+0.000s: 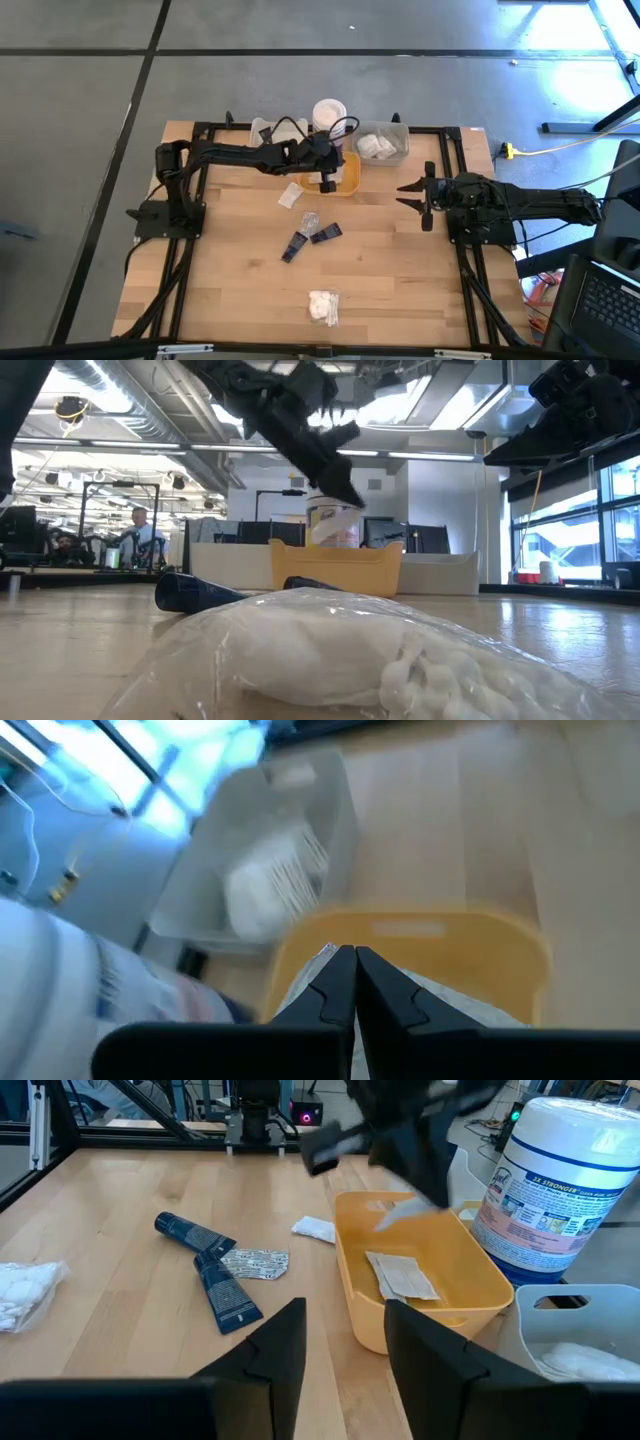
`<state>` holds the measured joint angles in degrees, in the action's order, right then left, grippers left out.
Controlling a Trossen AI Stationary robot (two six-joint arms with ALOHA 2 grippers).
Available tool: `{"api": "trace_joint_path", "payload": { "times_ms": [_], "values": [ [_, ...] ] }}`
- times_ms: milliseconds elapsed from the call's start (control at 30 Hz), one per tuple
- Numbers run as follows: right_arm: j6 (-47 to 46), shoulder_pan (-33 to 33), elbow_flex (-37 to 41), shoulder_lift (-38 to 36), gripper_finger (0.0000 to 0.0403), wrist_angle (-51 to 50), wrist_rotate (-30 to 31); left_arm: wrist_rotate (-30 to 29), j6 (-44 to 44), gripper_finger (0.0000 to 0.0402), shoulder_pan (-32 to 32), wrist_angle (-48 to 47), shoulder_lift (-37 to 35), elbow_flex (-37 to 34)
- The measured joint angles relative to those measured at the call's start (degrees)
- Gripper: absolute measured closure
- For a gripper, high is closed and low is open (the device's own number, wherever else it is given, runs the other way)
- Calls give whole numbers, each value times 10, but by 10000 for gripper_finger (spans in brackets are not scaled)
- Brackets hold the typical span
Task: Pick & Place Travel size toiletries
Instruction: Put the white bandage into the yellow bin
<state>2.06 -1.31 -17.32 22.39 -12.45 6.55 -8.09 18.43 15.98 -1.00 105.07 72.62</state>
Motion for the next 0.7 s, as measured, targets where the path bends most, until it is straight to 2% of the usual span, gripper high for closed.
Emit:
{"api": "trace_joint_path", "payload": {
  "times_ms": [367, 700],
  "values": [
    [0, 0, 0, 0, 244, 0, 0, 3, -18, 399, 4, -9, 86, -1],
    [0, 0, 0, 0, 229, 0, 0, 3, -25, 385, 15, -20, 95, -1]
  ]
}}
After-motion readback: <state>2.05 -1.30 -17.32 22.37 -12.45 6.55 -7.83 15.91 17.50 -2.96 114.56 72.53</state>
